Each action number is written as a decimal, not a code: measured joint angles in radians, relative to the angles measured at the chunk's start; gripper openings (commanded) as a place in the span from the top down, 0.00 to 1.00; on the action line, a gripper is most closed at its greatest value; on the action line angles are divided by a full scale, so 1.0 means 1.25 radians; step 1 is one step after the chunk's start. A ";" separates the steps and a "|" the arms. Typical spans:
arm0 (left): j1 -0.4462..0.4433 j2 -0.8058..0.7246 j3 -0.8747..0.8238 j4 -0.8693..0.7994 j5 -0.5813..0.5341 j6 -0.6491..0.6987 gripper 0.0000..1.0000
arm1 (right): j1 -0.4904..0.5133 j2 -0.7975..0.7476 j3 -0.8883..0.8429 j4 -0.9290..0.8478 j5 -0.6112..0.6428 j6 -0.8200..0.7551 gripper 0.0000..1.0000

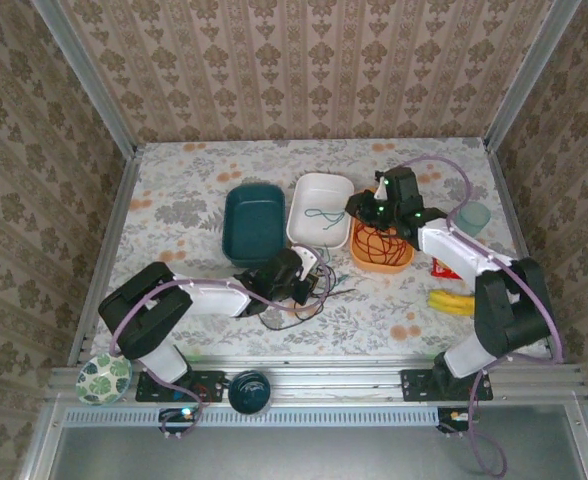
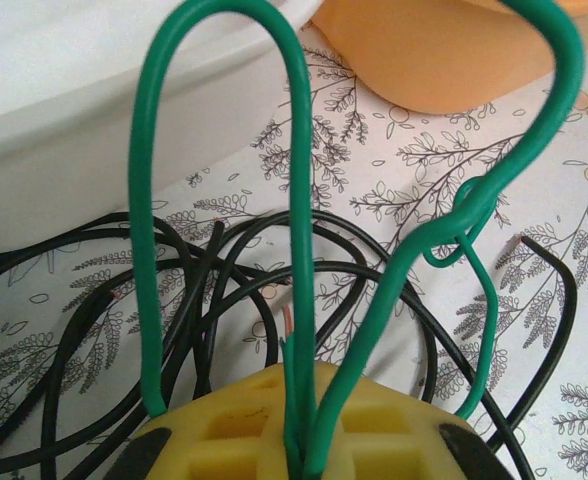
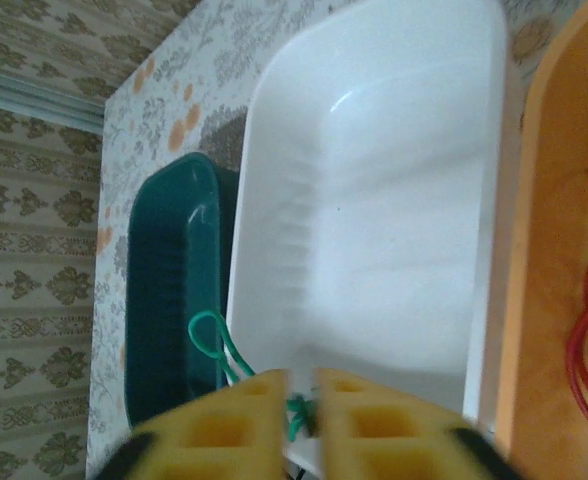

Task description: Untangle the cables

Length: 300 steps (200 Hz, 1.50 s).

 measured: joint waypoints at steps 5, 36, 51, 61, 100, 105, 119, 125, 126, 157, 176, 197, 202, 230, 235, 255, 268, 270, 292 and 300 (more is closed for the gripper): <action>0.000 -0.001 0.000 0.000 -0.002 -0.002 1.00 | 0.002 0.010 0.004 0.001 -0.002 0.001 0.58; 0.000 -0.002 0.000 0.002 -0.008 -0.011 1.00 | 0.020 0.013 0.010 -0.010 -0.014 -0.020 0.56; 0.000 -0.001 0.000 0.003 -0.009 -0.012 1.00 | 0.032 0.000 0.010 -0.035 -0.024 -0.044 0.56; 0.000 -0.001 0.000 0.004 -0.011 -0.012 1.00 | 0.041 -0.011 0.010 -0.058 -0.036 -0.062 0.56; 0.000 -0.001 0.000 0.006 -0.011 -0.012 1.00 | 0.089 -0.044 -0.007 -0.129 -0.076 -0.122 0.56; 0.000 -0.001 0.000 0.006 -0.011 -0.012 1.00 | 0.096 -0.043 -0.009 -0.138 -0.080 -0.129 0.56; 0.000 -0.001 0.000 0.006 -0.011 -0.012 1.00 | 0.113 -0.037 -0.012 -0.169 -0.090 -0.145 0.57; 0.000 -0.001 0.000 0.006 -0.011 -0.012 1.00 | 0.117 -0.030 -0.012 -0.178 -0.098 -0.151 0.57; 0.000 -0.001 0.000 0.006 -0.011 -0.012 1.00 | 0.118 -0.029 -0.012 -0.179 -0.099 -0.151 0.57; 0.000 -0.001 0.000 0.000 -0.010 -0.012 1.00 | 0.125 0.017 -0.009 -0.219 -0.136 -0.183 0.87; 0.000 -0.002 0.000 0.006 -0.010 -0.012 1.00 | 0.123 0.023 -0.007 -0.242 -0.148 -0.192 0.99; 0.000 -0.002 0.000 0.006 -0.011 -0.012 1.00 | 0.123 0.023 -0.001 -0.248 -0.150 -0.191 1.00; 0.000 -0.002 0.000 0.006 -0.011 -0.012 1.00 | 0.123 0.022 -0.001 -0.248 -0.150 -0.192 1.00; 0.000 -0.002 0.000 0.013 -0.010 -0.012 0.85 | 0.114 0.010 -0.001 -0.249 -0.147 -0.186 1.00; -0.001 -0.002 0.001 0.020 -0.010 -0.011 0.81 | 0.111 0.006 -0.001 -0.250 -0.148 -0.183 1.00; -0.001 -0.005 0.001 0.036 -0.011 -0.017 0.75 | 0.079 -0.016 -0.001 -0.251 -0.160 -0.161 1.00; 0.001 -0.010 0.002 0.063 -0.011 -0.017 0.75 | 0.049 -0.028 -0.002 -0.251 -0.179 -0.140 1.00; 0.001 -0.012 0.003 0.066 -0.011 -0.017 0.75 | 0.046 -0.029 -0.002 -0.251 -0.181 -0.137 1.00; 0.005 -0.017 0.003 0.085 -0.009 -0.017 0.76 | 0.003 -0.045 -0.002 -0.247 -0.206 -0.106 1.00; 0.006 -0.017 0.002 0.084 -0.009 -0.017 0.76 | -0.009 -0.051 -0.002 -0.241 -0.212 -0.097 1.00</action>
